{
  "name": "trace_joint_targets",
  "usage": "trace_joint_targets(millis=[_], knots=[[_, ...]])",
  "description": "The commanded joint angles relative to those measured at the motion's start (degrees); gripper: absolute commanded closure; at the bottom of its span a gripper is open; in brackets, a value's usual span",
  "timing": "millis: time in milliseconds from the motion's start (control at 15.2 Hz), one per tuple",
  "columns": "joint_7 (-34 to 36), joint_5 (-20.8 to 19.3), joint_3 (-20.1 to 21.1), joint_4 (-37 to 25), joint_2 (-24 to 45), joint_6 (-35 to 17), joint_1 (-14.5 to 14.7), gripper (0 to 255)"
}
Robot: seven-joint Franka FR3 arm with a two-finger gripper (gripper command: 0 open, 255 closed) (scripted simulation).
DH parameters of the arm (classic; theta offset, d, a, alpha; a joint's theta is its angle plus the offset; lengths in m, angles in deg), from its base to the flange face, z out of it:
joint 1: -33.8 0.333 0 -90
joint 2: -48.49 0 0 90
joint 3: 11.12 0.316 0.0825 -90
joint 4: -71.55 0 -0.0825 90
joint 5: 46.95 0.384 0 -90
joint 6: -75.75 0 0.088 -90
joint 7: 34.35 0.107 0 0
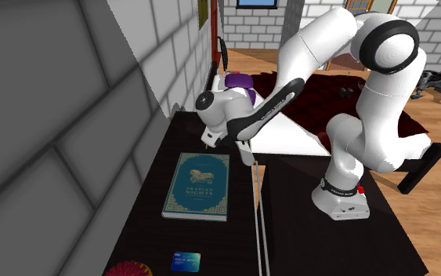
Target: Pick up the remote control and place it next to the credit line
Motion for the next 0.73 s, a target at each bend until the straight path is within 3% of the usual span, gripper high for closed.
trace_joint_targets(millis=[0, 660], knots=[[0.45, -5.13, -0.17, 2.22, -1.95, 2.73, 0.12, 0], [0.95, -6.89, -1.69, 5.50, 0.38, -3.36, -1.55, 0]])
